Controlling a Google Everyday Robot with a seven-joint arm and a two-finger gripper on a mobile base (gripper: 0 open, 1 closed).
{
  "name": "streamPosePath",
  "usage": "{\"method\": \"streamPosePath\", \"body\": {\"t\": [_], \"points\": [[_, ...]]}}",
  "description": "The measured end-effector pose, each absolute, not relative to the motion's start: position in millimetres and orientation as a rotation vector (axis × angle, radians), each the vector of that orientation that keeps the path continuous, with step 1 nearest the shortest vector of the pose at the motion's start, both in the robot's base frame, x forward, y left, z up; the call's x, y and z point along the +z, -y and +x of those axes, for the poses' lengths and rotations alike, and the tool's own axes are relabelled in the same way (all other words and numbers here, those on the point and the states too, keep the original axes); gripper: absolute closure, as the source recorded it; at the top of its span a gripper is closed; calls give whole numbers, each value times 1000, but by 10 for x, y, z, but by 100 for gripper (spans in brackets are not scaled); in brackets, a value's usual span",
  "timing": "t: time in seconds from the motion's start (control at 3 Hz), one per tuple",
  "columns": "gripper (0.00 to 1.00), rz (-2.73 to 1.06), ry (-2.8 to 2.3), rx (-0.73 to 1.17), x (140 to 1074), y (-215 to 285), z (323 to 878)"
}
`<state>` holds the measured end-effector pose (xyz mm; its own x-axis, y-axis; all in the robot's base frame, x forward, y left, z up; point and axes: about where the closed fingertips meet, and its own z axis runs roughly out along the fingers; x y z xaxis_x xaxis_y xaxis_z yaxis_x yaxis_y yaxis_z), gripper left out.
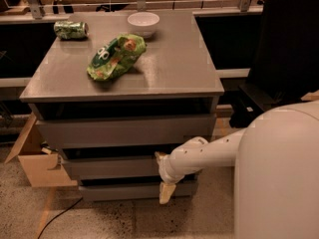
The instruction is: Open middle drawer
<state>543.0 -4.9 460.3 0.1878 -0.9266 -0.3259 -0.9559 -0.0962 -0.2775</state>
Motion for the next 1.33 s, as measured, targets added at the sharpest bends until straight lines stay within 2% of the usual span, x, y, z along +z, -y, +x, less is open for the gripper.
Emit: {"method": "streamPosePath", "body": {"t": [1.33], "points": [[0, -2096, -1644, 130, 4559, -377, 5777]]}}
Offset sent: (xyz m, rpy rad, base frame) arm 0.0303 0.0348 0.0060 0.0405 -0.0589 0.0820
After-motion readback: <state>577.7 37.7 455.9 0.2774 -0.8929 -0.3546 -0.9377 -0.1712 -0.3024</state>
